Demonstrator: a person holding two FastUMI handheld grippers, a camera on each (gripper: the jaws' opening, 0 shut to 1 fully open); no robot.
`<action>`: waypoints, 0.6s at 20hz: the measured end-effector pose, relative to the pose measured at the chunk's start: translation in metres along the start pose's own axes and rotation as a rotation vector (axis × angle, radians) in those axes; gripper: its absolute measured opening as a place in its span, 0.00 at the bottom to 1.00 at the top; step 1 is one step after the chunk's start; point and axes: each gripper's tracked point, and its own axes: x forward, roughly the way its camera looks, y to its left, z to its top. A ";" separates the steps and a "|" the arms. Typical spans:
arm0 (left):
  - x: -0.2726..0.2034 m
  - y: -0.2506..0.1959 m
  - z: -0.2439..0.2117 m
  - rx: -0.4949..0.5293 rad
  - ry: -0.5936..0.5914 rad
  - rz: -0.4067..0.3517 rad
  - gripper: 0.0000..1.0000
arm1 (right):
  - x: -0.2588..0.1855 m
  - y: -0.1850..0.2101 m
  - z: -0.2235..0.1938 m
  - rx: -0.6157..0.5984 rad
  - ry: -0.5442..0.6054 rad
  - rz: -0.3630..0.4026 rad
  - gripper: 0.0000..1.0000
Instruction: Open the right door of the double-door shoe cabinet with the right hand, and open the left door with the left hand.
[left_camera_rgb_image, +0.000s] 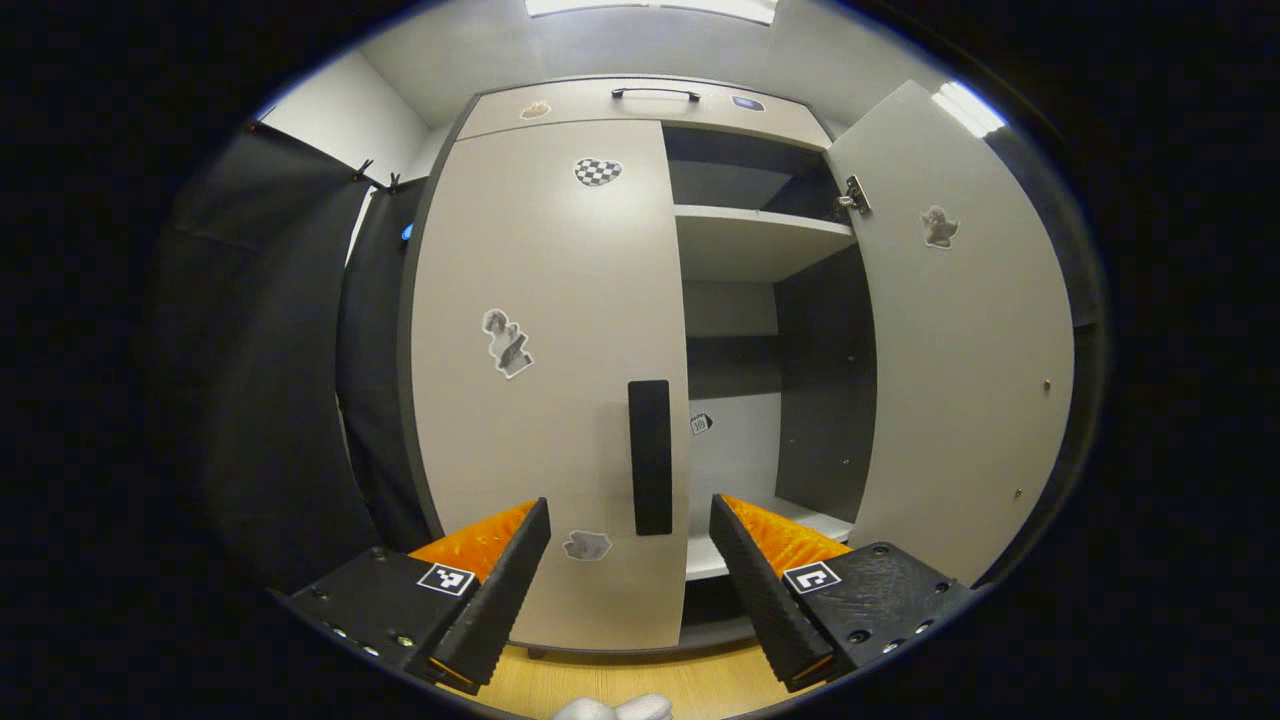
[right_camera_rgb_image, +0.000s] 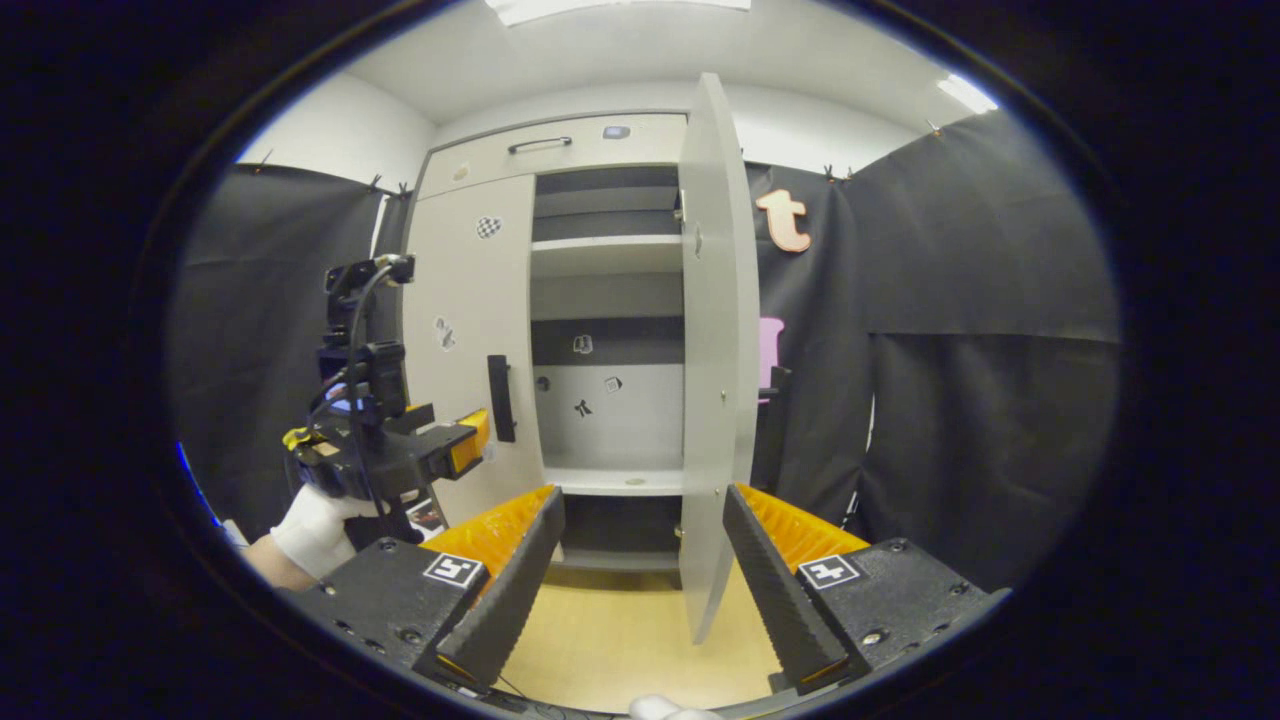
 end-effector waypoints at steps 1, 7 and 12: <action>0.012 -0.002 0.001 -0.002 -0.007 -0.002 0.96 | 0.001 -0.001 0.000 -0.003 -0.002 -0.006 0.99; 0.065 -0.005 -0.002 -0.022 0.003 0.006 0.96 | 0.002 -0.012 0.000 -0.015 0.010 -0.051 0.99; 0.084 -0.005 -0.010 -0.018 0.017 0.014 0.95 | 0.005 -0.012 0.000 -0.018 0.020 -0.054 1.00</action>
